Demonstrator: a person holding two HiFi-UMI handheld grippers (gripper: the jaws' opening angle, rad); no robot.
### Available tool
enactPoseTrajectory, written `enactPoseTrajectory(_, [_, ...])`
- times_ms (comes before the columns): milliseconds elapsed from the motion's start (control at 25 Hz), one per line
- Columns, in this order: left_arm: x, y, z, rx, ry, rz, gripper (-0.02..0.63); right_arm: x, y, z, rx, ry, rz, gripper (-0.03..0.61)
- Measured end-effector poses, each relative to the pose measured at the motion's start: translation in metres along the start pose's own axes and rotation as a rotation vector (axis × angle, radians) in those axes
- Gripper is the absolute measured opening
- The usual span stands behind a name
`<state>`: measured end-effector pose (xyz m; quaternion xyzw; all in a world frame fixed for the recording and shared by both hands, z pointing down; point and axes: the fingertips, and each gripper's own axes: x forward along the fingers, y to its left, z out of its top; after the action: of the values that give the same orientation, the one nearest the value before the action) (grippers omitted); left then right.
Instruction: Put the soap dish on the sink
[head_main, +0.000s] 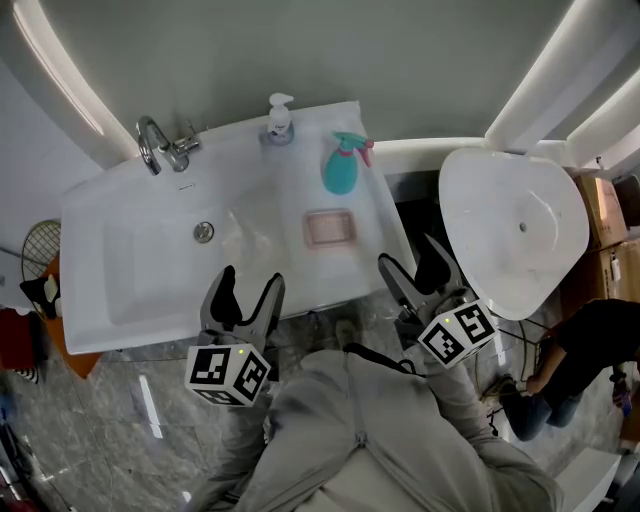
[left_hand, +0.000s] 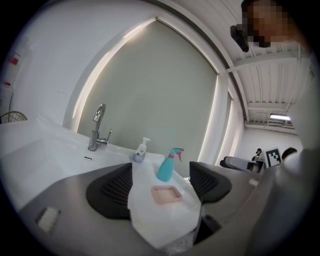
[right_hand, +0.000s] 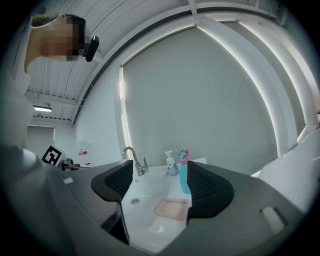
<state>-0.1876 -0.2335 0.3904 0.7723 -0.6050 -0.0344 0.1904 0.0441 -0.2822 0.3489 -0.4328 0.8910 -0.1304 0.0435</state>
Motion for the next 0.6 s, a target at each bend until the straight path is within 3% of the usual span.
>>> enactPoseTrajectory(600, [0.0013,0.0017,-0.0013,0.006,0.004,0.007,0.388,0.0020,-0.0029,-0.0015,0.002,0.003,-0.009,0.337])
